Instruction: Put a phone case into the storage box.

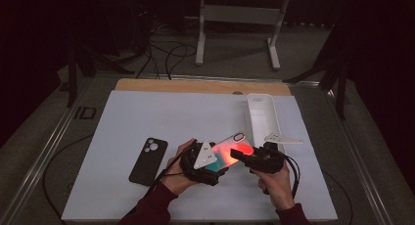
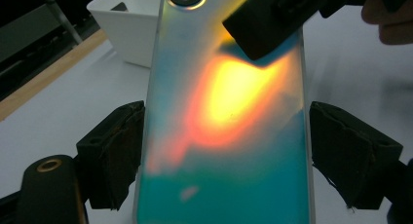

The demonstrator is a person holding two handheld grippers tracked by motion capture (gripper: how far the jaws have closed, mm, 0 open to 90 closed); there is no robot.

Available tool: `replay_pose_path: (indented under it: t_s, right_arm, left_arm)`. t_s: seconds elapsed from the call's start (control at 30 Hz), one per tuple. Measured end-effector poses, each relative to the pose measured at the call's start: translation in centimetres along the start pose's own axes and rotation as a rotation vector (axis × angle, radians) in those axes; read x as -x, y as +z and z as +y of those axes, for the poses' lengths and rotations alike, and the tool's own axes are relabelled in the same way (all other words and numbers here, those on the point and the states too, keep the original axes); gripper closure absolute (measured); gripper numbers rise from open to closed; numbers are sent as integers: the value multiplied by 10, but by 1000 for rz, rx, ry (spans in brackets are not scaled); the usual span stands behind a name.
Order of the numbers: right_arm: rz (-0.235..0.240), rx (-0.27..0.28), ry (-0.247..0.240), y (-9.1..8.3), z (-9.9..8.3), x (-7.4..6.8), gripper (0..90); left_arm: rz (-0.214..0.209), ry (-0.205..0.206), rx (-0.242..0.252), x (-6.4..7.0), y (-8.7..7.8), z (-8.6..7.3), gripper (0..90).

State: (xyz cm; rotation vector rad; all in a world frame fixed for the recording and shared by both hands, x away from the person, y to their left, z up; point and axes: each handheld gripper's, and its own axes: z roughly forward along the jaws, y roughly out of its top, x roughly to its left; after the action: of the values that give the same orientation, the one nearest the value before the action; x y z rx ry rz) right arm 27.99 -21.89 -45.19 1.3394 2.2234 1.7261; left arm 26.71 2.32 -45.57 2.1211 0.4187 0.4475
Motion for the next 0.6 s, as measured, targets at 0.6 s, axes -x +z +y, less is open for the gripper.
replay_pose_path:
  t_s: [0.6]
  right_arm:
    - [34,32,-106,-8,3,-19,875]
  left_arm:
    - [-60,-67,-5,-5,4,-4,145]
